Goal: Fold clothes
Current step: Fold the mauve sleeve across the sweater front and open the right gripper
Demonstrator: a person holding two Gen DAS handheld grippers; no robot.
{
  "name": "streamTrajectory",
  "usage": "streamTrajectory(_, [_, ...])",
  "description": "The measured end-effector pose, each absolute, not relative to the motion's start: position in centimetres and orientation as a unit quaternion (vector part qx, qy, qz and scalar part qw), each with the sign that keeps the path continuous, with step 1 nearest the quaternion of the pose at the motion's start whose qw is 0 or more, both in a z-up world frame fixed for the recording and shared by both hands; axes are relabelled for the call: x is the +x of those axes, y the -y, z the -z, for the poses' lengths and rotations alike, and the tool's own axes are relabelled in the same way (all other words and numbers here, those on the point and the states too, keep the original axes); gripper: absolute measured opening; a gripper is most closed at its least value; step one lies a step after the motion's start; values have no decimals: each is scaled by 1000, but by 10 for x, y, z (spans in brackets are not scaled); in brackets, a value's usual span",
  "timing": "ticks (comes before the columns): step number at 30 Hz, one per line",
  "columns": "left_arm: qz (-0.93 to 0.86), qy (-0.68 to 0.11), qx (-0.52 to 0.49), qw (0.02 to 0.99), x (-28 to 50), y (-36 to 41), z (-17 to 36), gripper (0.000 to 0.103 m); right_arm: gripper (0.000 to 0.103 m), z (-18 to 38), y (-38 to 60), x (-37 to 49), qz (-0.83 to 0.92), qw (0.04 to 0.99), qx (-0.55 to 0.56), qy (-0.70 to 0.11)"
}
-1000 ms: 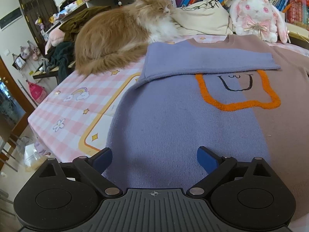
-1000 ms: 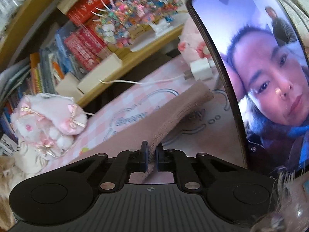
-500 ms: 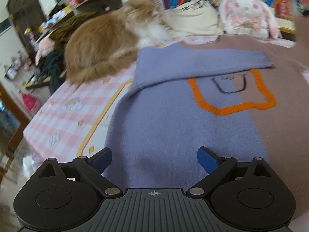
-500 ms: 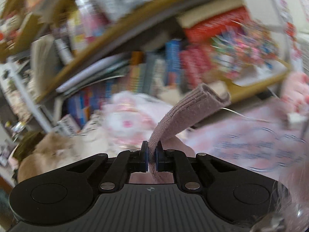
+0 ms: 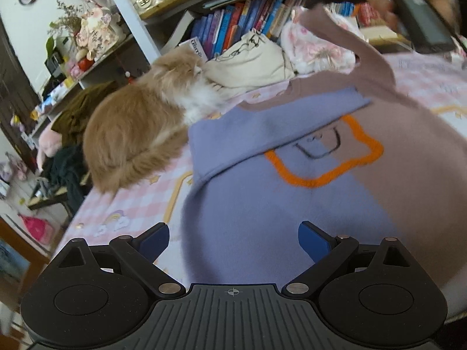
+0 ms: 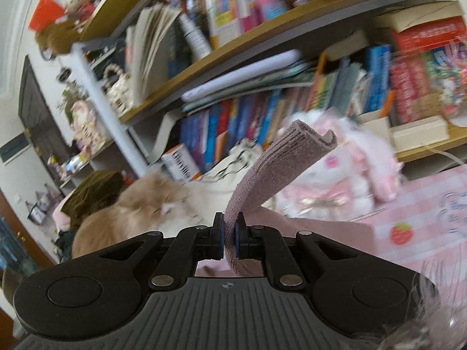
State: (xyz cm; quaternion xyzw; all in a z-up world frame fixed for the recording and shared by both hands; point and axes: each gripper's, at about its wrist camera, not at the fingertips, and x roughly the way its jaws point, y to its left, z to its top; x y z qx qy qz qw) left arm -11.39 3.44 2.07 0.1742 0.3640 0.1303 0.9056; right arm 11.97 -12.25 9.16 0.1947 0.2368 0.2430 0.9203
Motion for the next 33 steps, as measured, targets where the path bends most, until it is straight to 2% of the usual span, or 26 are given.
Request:
streamTrajectory(11, [-168, -384, 163, 893, -143, -68, -20, 97, 7, -48, 48, 112, -274, 906, 96, -307])
streamTrajectory(16, [-172, -387, 169, 890, -149, -75, -19, 97, 7, -23, 21, 99, -305, 897, -11, -319])
streamTrajectory(24, [-162, -388, 175, 890, -148, -79, -17, 97, 9, 5, -13, 71, -352, 867, -202, -289])
streamTrajectory(26, [-158, -388, 176, 891, -148, -79, -16, 97, 13, 9, -16, 69, -360, 860, -218, -288])
streamTrajectory(29, [-154, -387, 178, 892, -148, -79, -16, 97, 31, 12, -18, 67, -370, 854, -219, -293])
streamTrajectory(31, [-154, -386, 179, 892, -148, -79, -16, 97, 47, 10, -14, 68, -374, 855, -196, -302])
streamTrajectory(33, [-155, -384, 177, 893, -148, -81, -16, 97, 51, 9, -10, 67, -383, 851, -175, -314])
